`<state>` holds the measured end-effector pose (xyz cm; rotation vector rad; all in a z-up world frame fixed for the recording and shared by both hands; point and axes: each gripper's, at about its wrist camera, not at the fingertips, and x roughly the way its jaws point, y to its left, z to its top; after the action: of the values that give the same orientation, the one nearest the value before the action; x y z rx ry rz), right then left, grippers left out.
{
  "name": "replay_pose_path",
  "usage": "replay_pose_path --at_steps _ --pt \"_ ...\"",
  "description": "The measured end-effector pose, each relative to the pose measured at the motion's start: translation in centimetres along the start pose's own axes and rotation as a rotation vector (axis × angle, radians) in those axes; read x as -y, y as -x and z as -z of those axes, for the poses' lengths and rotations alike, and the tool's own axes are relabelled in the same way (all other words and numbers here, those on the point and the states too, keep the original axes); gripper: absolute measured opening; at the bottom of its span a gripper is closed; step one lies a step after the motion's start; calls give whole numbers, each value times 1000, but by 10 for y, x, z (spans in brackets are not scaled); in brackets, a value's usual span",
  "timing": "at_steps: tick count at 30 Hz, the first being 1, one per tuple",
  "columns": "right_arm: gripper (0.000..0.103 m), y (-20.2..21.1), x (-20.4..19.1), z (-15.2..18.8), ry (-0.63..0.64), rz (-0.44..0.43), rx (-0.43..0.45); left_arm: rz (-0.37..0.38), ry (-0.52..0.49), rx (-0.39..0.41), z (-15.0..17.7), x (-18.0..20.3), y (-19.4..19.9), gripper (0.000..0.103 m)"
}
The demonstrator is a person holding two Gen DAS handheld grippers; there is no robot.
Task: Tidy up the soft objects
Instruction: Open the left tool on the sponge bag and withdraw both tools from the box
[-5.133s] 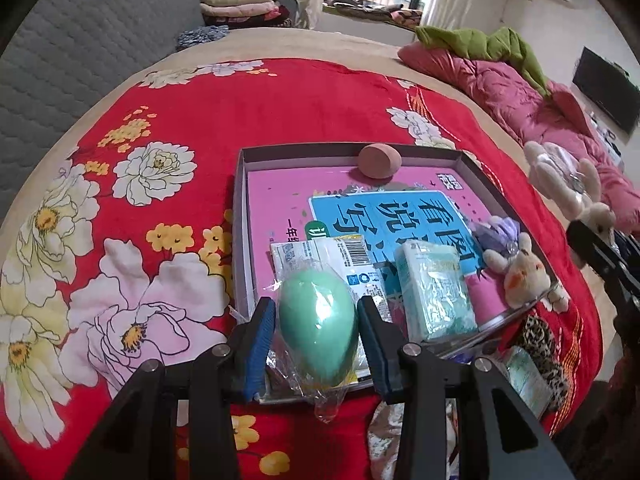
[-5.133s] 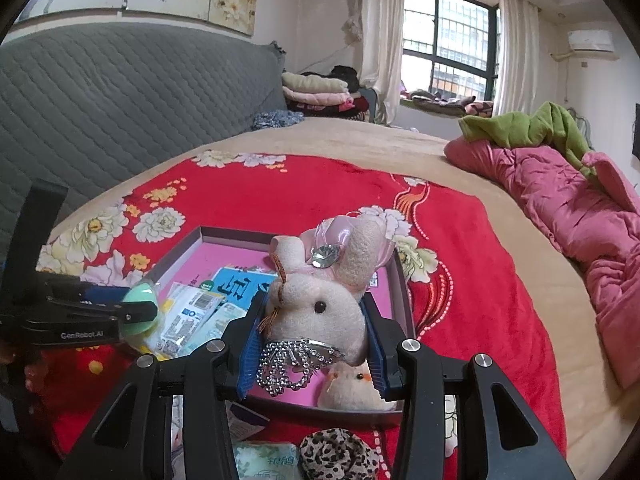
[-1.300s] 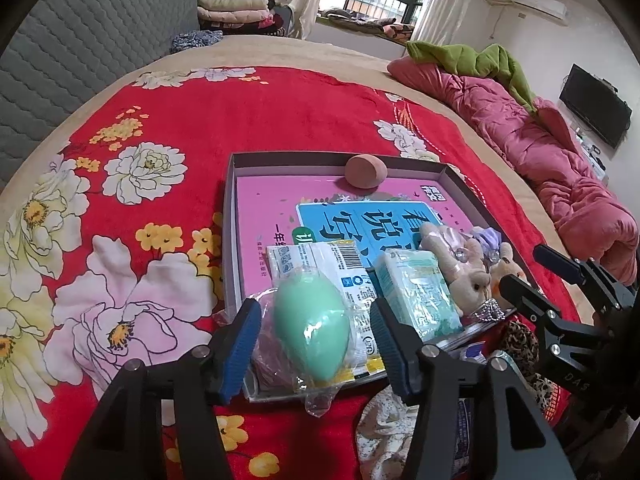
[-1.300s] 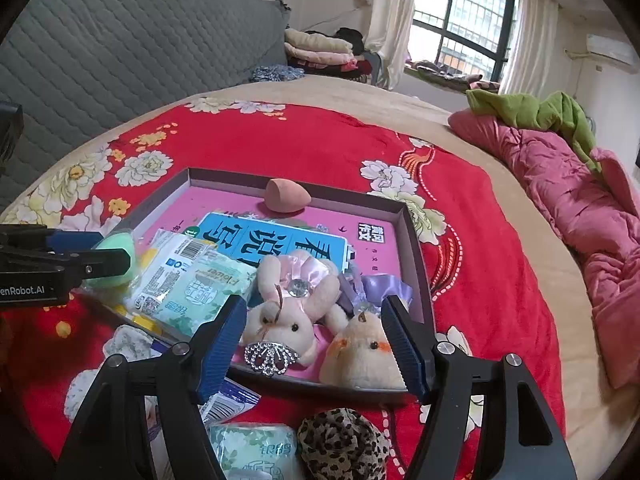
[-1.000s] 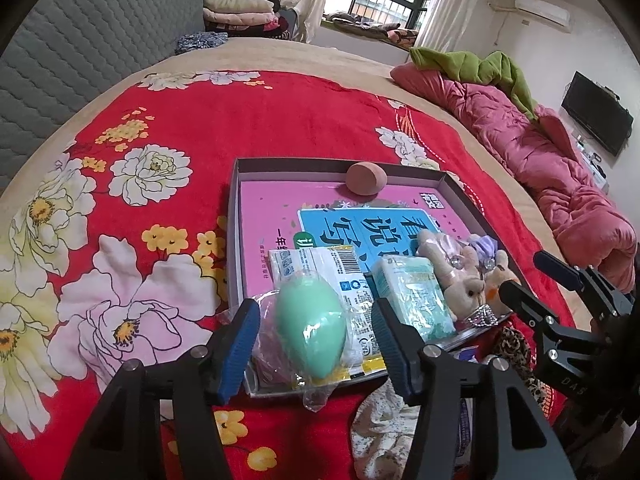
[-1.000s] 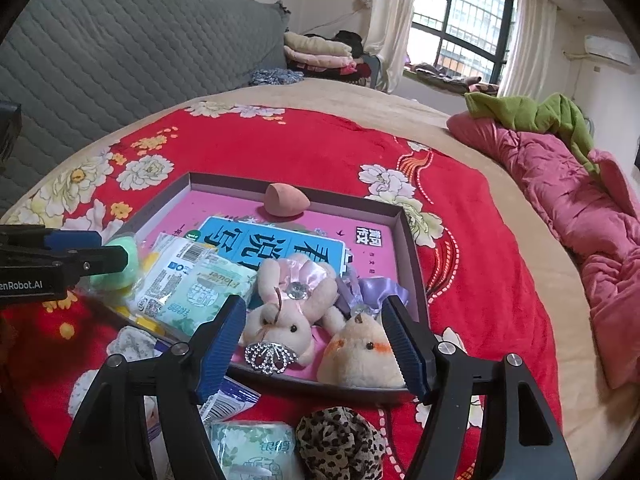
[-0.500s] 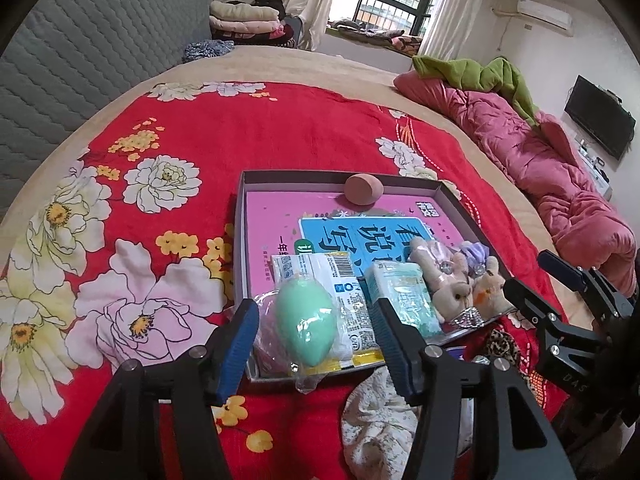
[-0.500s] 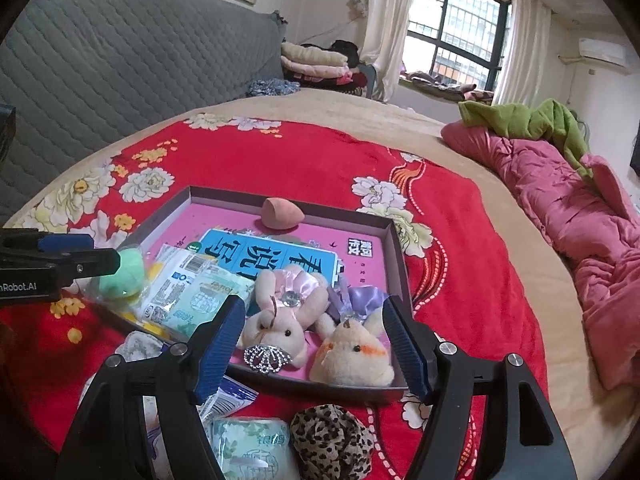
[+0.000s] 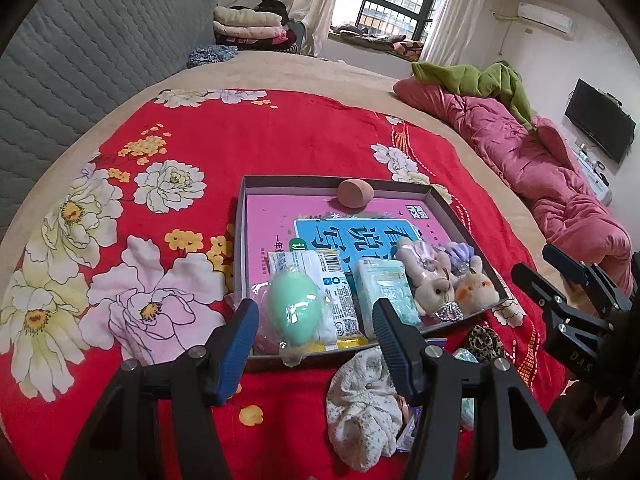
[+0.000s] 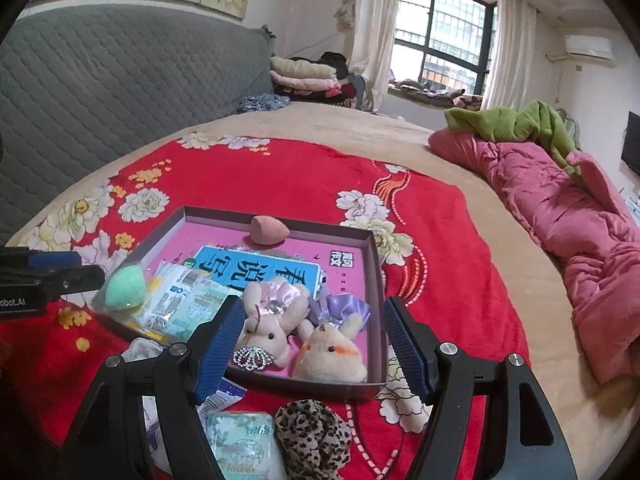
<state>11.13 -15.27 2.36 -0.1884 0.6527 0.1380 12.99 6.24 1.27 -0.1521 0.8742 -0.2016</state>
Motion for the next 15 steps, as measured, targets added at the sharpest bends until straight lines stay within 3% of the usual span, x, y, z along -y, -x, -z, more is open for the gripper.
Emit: replay_pose_path --at_steps 15 --pt "75 29 17 -2 -34 -2 46 -27 -9 27 3 10 31 59"
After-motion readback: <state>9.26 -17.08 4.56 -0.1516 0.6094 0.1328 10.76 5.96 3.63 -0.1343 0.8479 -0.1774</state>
